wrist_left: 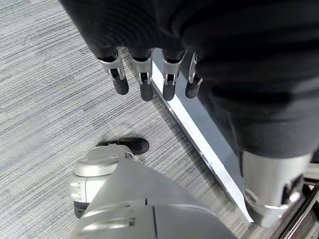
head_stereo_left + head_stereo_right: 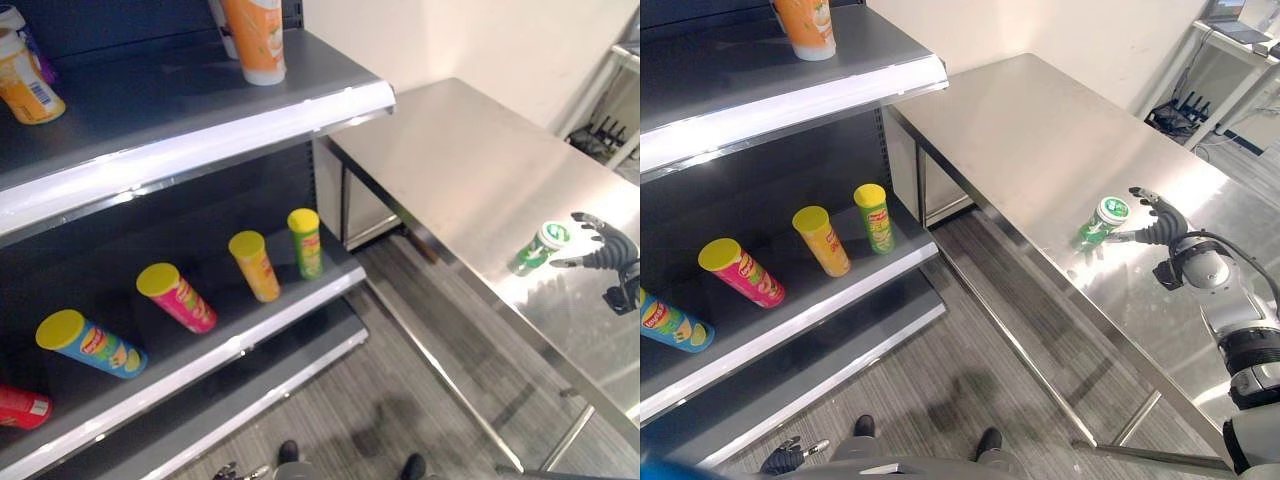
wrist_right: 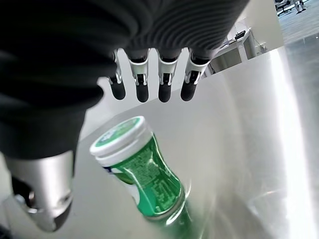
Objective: Put the goods on the table back onto the shelves and tidy them up.
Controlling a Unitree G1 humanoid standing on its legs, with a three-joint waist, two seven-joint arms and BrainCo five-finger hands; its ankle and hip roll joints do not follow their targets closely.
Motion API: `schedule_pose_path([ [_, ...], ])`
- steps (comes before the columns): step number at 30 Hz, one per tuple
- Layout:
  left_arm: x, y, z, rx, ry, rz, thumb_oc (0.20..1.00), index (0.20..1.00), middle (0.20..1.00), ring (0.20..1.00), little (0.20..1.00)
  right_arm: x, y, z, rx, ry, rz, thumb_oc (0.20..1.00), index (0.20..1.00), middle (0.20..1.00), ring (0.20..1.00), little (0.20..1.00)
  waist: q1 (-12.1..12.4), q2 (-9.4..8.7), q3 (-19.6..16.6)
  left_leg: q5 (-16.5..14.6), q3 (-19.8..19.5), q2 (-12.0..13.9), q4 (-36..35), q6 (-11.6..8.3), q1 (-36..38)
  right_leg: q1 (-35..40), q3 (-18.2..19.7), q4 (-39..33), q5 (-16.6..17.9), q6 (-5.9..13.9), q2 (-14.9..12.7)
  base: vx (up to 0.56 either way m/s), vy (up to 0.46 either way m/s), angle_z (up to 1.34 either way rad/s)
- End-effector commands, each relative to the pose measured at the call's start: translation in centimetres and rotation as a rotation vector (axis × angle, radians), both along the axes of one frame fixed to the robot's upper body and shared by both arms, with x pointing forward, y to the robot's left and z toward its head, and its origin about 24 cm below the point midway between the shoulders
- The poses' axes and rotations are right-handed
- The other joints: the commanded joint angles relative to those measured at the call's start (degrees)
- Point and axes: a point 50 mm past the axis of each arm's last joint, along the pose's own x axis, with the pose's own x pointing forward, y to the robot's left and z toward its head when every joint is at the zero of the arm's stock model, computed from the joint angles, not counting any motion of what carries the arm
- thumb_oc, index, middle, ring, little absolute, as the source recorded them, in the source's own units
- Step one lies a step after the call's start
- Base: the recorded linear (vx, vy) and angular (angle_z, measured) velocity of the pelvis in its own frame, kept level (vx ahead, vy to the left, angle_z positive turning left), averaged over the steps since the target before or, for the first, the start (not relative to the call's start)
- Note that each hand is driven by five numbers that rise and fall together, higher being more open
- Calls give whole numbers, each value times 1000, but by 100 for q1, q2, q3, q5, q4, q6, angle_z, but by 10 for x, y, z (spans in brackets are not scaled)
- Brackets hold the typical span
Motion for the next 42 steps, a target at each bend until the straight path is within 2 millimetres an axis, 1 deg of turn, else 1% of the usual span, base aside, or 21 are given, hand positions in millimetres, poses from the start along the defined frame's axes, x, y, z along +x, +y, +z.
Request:
schedule_pose_path([
  [1, 15, 12, 7, 24, -48, -30, 1000, 1000, 1000, 1000, 1000, 17, 10, 21, -55, -65, 24, 1000, 1000, 1000, 1000, 1000, 107, -40, -19, 230, 662, 394, 70, -289, 172, 183, 83, 61, -551, -81, 184, 0, 0, 0],
  [5, 16, 13, 7, 27, -48, -32, 1000, 1000, 1000, 1000, 1000, 22, 5, 16, -79, -42, -32, 1000, 1000, 1000, 1000, 1000, 154, -1, -12, 260, 637, 401, 38, -304, 169, 189, 54, 61, -554, -83, 177, 0, 0, 0],
  [8, 16, 13, 7, 32, -45, -32, 1000, 1000, 1000, 1000, 1000, 24, 0, 16, -99, -38, -75, 1000, 1000, 1000, 1000, 1000, 202, 39, 10, 298, 607, 403, 9, -322, 153, 174, 33, 61, -551, -78, 171, 7, -10, 1],
  [12, 15, 14, 8, 34, -43, -28, 1000, 1000, 1000, 1000, 1000, 26, -5, 21, -125, -48, -114, 1000, 1000, 1000, 1000, 1000, 243, 118, 60, 347, 575, 416, -40, -358, 122, 148, 9, 61, -559, -67, 173, 7, -21, 8],
  [19, 13, 13, 6, 32, -40, -17, 1000, 1000, 1000, 1000, 1000, 29, -4, 28, -114, -87, -128, 1000, 1000, 1000, 1000, 1000, 254, 172, 79, 372, 542, 432, -70, -376, 108, 137, -25, 61, -575, -75, 182, 11, -9, 5],
  [28, 10, 10, 5, 25, -33, -12, 1000, 1000, 1000, 1000, 1000, 29, 0, 32, -128, -105, -97, 1000, 1000, 1000, 1000, 1000, 237, 146, 63, 328, 540, 438, -61, -362, 157, 184, -13, 61, -591, -85, 199, 2, 0, 1],
  [32, 9, 11, 5, 30, -28, -10, 1000, 1000, 1000, 1000, 1000, 29, -1, 33, -131, -111, -102, 1000, 1000, 1000, 1000, 1000, 230, 119, 41, 316, 537, 421, -61, -340, 150, 168, -25, 61, -568, -76, 180, 0, 0, 0],
  [39, 6, 13, 5, 36, -20, 3, 1000, 1000, 1000, 1000, 1000, 29, -5, 43, -158, -136, -118, 1000, 1000, 1000, 1000, 1000, 229, 98, 51, 277, 583, 427, -87, -339, 230, 214, -1, 61, -575, -72, 188, 0, 0, 0],
  [42, 6, 13, 5, 38, -19, 3, 1000, 1000, 1000, 1000, 1000, 29, -5, 42, -162, -126, -124, 1000, 1000, 1000, 1000, 1000, 223, 76, 27, 286, 570, 410, -87, -322, 196, 189, -17, 61, -557, -64, 170, 0, 0, 0],
])
